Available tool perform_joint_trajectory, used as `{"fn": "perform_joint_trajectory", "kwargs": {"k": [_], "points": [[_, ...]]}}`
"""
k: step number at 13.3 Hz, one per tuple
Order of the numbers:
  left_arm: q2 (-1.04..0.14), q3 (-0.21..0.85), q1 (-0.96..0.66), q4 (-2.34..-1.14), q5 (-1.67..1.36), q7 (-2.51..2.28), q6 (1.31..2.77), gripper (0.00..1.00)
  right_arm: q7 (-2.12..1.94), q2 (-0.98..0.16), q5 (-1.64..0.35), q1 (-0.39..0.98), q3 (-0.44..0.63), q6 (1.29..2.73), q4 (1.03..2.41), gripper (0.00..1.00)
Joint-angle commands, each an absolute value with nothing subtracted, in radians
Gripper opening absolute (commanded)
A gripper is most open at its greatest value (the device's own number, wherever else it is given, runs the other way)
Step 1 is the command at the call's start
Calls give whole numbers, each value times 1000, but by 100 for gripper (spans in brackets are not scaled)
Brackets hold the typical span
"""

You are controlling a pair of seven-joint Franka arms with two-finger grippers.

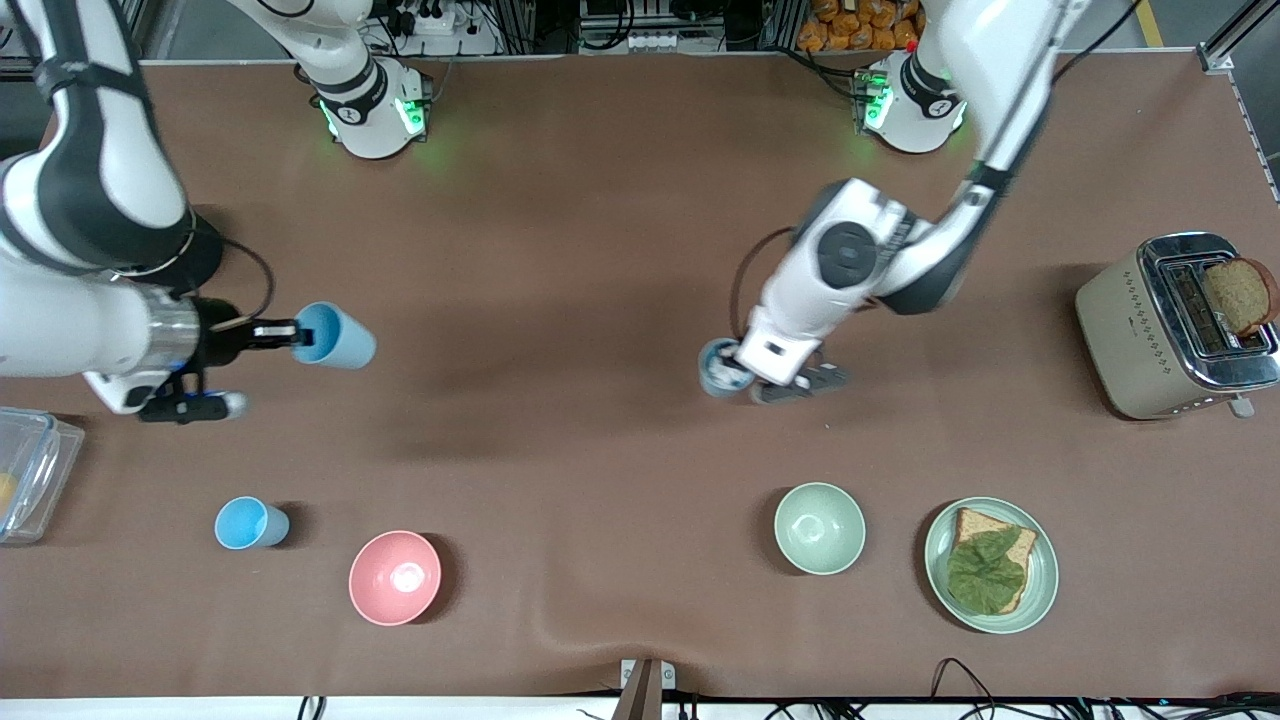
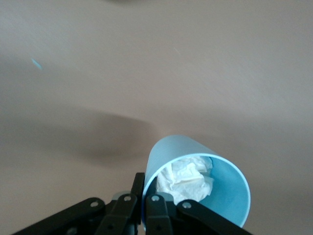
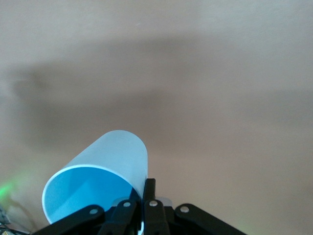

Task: Stack blue cups with both arms
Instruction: 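Carry both blue cups toward the table middle, toward each other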

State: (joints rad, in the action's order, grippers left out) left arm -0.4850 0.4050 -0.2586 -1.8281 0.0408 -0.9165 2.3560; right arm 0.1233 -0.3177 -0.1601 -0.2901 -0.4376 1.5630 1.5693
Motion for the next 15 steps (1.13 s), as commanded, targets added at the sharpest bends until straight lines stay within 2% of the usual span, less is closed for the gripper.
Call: {"fn": "perform_joint_trajectory", "kwargs": {"k": [1, 5, 7, 8, 9, 10, 12, 15], "points": [[-586, 388, -339, -1726, 43, -1014, 2350, 0, 184, -247, -179, -302, -497, 1566, 1641, 0], [-682, 342, -472, -1629, 126, -1201, 2350, 0, 320, -239, -178, -226, -500, 1652, 1686, 0], [-692, 330, -485, -1628, 130, -1216, 2350, 0, 354, -239, -178, -201, -500, 1684, 1701, 0], [-692, 330, -485, -1628, 130, -1216, 2350, 14, 376, -239, -176, -190, -500, 1709, 1712, 0], [-690, 328, -485, -1628, 130, -1219, 2350, 63, 396, -239, -176, -186, -500, 1729, 1724, 0], [-677, 315, -476, -1629, 133, -1239, 2350, 100, 399, -238, -175, -177, -500, 1739, 1735, 0], [-628, 307, -462, -1634, 133, -1244, 2335, 100, 435, -239, -172, -154, -500, 1755, 1741, 0], [-491, 304, -382, -1631, 162, -1230, 2196, 100, 543, -248, -169, -86, -500, 1842, 1772, 0]]}}
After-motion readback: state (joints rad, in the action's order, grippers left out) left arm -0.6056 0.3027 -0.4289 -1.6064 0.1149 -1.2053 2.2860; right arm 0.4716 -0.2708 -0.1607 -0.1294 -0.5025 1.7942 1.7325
